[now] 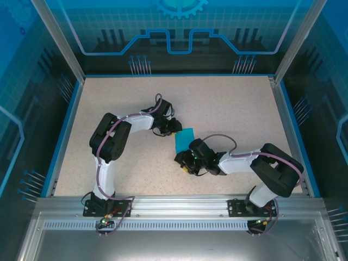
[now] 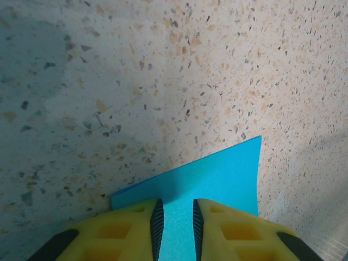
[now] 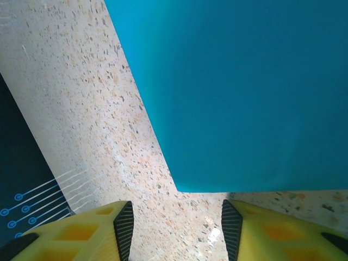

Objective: Fold a paper plane with a square sheet of paper (pick it up from the middle)
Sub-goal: Third fold the triangle at the center of the table.

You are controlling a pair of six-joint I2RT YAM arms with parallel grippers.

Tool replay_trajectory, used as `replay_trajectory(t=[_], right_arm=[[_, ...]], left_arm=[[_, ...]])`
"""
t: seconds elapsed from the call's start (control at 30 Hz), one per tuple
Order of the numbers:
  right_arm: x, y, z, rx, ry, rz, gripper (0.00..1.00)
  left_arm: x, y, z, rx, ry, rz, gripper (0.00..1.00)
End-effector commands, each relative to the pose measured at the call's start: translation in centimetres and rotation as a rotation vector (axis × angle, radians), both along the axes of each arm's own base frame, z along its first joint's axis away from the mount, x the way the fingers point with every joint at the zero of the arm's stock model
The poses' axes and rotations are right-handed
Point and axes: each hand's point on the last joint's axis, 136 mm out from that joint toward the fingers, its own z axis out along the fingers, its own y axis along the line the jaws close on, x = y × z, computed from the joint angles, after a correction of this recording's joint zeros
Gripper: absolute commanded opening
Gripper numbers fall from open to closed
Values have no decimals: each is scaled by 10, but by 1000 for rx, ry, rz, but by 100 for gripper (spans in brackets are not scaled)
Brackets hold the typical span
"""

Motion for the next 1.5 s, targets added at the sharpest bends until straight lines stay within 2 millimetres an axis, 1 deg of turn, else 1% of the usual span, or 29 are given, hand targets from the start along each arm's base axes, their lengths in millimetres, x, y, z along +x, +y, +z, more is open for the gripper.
replay_trajectory(t=[0.0, 0.07, 0.23, 0.37, 0.47, 0.6, 0.67, 0.8, 0.9, 1.07, 1.17, 1.27, 1.43, 1.47], right_arm=[[7, -4, -2, -21, -19, -43, 49], [11, -6, -2, -23, -31, -61, 49], [23, -10, 7, -12, -90, -90, 49], [25, -16, 7, -21, -98, -116, 49], [25, -23, 7, -27, -103, -143, 49], [24, -38, 9, -60, -132, -177, 50], [27, -43, 13, -74, -157, -173, 50], [36, -52, 15, -84, -178, -164, 51], [43, -51, 17, -60, -198, -144, 51], [51, -57, 21, -82, -227, -123, 53], [58, -59, 25, -62, -243, -94, 54], [63, -53, 32, -21, -266, -30, 54], [59, -44, 33, -16, -269, 82, 53], [58, -45, 31, -22, -264, 94, 52]], left_arm=[[-24, 17, -33, 79, 113, 0, 26], [-23, 17, -32, 78, 111, 0, 26], [-23, 17, -32, 75, 111, 1, 26], [-23, 17, -31, 74, 111, 3, 26], [-23, 17, -32, 75, 112, 3, 26], [-22, 16, -31, 74, 109, 2, 26], [-22, 16, -31, 74, 109, 2, 26], [-21, 15, -31, 71, 109, 2, 26], [-21, 16, -31, 72, 111, 2, 26], [-22, 16, -32, 73, 114, 4, 26], [-22, 16, -32, 72, 113, 4, 26], [-22, 16, -32, 74, 114, 3, 26], [-21, 15, -30, 69, 112, 2, 26], [-21, 15, -30, 68, 112, 1, 26]])
